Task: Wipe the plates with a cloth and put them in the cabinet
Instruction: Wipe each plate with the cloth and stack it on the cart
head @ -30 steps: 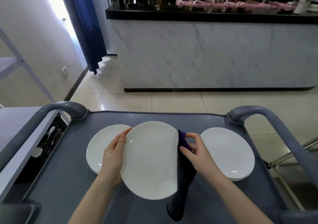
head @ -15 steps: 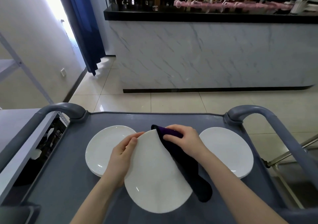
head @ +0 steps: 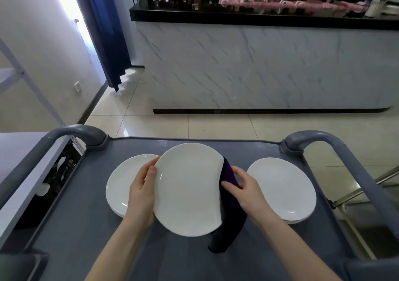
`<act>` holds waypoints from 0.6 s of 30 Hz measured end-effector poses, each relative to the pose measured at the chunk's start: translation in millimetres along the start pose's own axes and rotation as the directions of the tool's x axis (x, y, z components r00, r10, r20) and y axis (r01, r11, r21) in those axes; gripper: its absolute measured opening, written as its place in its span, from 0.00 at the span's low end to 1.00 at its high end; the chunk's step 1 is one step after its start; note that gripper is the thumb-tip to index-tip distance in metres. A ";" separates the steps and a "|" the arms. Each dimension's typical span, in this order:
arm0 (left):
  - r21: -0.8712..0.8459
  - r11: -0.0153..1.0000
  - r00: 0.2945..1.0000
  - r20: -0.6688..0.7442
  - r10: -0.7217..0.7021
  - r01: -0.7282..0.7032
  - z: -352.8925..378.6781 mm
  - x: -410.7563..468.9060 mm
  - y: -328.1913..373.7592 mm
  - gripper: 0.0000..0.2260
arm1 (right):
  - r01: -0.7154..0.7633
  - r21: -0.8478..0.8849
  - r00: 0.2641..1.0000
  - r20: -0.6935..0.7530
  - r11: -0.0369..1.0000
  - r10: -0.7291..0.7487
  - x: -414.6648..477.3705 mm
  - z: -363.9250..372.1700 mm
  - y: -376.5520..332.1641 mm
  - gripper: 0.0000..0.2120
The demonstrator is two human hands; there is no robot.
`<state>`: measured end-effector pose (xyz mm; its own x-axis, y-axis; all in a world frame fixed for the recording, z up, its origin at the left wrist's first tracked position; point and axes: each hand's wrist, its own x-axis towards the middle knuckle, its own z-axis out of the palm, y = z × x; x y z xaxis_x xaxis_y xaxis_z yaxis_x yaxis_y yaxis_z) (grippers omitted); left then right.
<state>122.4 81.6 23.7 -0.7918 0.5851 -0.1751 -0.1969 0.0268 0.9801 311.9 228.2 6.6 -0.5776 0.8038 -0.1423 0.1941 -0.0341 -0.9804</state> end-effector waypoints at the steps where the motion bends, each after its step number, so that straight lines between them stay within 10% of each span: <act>1: 0.037 0.999 0.998 0.059 0.026 -0.028 -1.8 2.1 2.2 0.15 | 0.019 -0.006 1.000 0.019 1.000 -0.019 3.8 -3.6 -5.7 0.16; 6: 0.291 0.935 0.905 0.421 0.066 -0.204 5.2 6.4 18.6 0.15 | 0.168 -0.184 0.961 0.251 0.969 -0.119 21.2 -7.6 -40.8 0.11; 10: 0.336 0.930 0.903 0.430 -0.011 -0.149 10.6 13.1 20.8 0.09 | 0.240 -0.282 0.921 0.370 0.929 -0.125 30.1 -1.6 -51.9 0.07; 18: 0.041 0.999 0.974 0.225 -0.015 0.006 -4.7 -2.8 -3.6 0.13 | 0.019 0.369 0.986 -0.158 0.929 0.043 13.4 4.4 -16.0 0.09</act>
<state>122.6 76.0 20.2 -0.6385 0.7519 -0.1640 -0.1779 0.0631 0.9820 297.6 236.9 19.8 -0.4359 0.8855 -0.1611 -0.1234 -0.2361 -0.9639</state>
